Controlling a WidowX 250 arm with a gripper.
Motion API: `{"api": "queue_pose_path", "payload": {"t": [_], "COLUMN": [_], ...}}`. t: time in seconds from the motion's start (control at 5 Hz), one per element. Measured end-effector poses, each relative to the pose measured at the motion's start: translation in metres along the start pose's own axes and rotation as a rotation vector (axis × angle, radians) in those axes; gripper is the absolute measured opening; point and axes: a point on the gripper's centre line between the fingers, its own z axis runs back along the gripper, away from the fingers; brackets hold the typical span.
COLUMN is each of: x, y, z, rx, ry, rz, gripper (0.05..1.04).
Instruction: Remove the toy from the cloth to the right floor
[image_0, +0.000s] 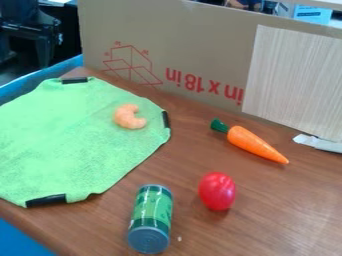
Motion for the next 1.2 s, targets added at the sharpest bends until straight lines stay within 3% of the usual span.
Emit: {"api": "queue_pose_path", "payload": {"t": [0.2,0.6,1.2], "x": [-0.001,-0.002,0.039], "y": [-0.003,-0.043,-0.104], "z": [-0.01,-0.032,-0.062], "rx": [-0.004,0.006,-0.056], "ry": [0.028,0.092,0.143], "rz": [0.0,0.019,0.293], "gripper": [1.001,1.001,1.001]}}
